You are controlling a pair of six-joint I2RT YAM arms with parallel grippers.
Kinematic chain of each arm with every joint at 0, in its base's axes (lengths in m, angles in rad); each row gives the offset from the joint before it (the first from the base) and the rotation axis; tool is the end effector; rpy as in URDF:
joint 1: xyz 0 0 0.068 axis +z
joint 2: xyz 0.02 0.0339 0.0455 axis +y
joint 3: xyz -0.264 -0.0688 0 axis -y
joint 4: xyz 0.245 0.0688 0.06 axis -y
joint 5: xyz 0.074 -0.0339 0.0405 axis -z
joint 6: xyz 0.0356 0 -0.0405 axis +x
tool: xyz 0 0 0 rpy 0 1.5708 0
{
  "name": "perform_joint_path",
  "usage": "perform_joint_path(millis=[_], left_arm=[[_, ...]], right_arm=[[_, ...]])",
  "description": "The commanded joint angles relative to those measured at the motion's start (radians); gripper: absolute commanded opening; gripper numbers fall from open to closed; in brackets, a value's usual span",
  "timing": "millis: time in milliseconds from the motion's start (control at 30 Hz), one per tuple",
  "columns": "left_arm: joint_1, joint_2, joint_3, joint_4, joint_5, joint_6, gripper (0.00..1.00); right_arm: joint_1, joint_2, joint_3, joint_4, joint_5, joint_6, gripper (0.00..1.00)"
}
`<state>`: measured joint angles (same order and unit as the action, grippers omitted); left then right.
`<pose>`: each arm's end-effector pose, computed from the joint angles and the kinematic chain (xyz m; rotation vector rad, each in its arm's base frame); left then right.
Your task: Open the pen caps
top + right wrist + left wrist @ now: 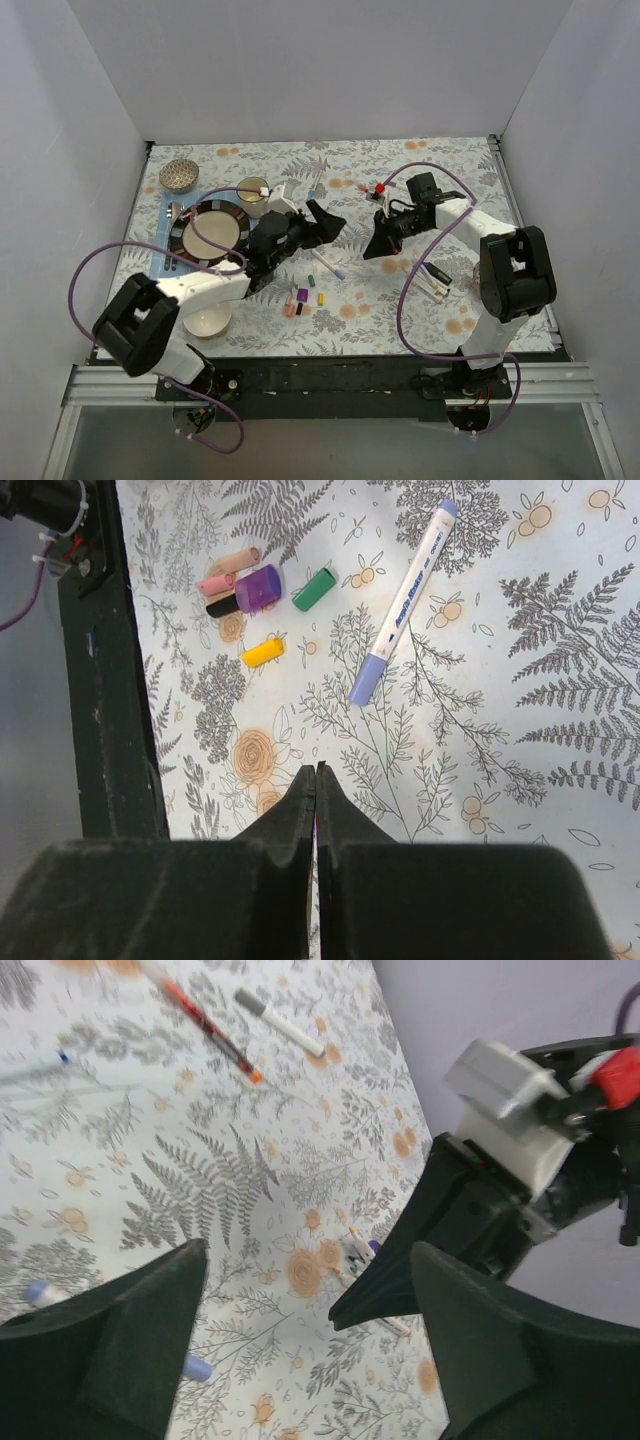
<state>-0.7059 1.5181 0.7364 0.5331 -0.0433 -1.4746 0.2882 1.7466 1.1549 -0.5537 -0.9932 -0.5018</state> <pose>0.2510 -0.2119 0.2202 -0.8186 1.9297 -1.4247 0.3190 0.1257 0.2015 -1.1627 2.0713 1.2168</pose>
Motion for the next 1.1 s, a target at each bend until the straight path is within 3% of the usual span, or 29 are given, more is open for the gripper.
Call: perform_joint_path(millis=[0,33,133,267,333,433,533,567,633,833,1067], left_arm=[[0.016,-0.287,-0.012,-0.177,-0.144,0.155,0.94],[0.017,-0.326,-0.006,-0.262,-0.161,0.180,0.98],[0.028,-0.491,0.001,-0.407,-0.159,0.259,0.98],[0.034,-0.647,0.035,-0.605,-0.112,0.382,0.98],[0.036,-0.721,0.031,-0.710,-0.110,0.425,0.98],[0.036,-0.827,-0.037,-0.768,-0.150,0.471,0.98],[0.036,-0.881,-0.095,-0.772,-0.191,0.482,0.98],[0.036,-0.897,-0.083,-0.783,-0.191,0.482,0.98],[0.036,-0.917,-0.071,-0.791,-0.213,0.484,0.98],[0.036,-1.052,-0.089,-0.818,-0.342,0.476,0.98],[0.036,-1.155,-0.106,-0.808,-0.377,0.479,0.98]], right_arm=[[0.005,-0.081,0.039,-0.066,0.045,-0.136,0.01],[0.005,-0.111,0.037,-0.063,0.057,-0.141,0.01],[0.029,-0.195,0.013,0.010,0.148,-0.135,0.03],[0.118,-0.320,-0.056,0.188,0.345,-0.115,0.21],[0.160,-0.386,-0.113,0.327,0.480,-0.144,0.38],[0.200,-0.378,-0.146,0.403,0.492,-0.089,0.98],[0.218,-0.183,0.073,0.202,0.380,0.009,0.94],[0.254,-0.117,0.142,0.054,0.377,0.029,0.84],[0.307,0.019,0.271,-0.029,0.491,0.049,0.81],[0.462,0.178,0.321,-0.060,0.829,0.080,0.80],[0.528,0.312,0.422,-0.114,0.989,0.074,0.75]])
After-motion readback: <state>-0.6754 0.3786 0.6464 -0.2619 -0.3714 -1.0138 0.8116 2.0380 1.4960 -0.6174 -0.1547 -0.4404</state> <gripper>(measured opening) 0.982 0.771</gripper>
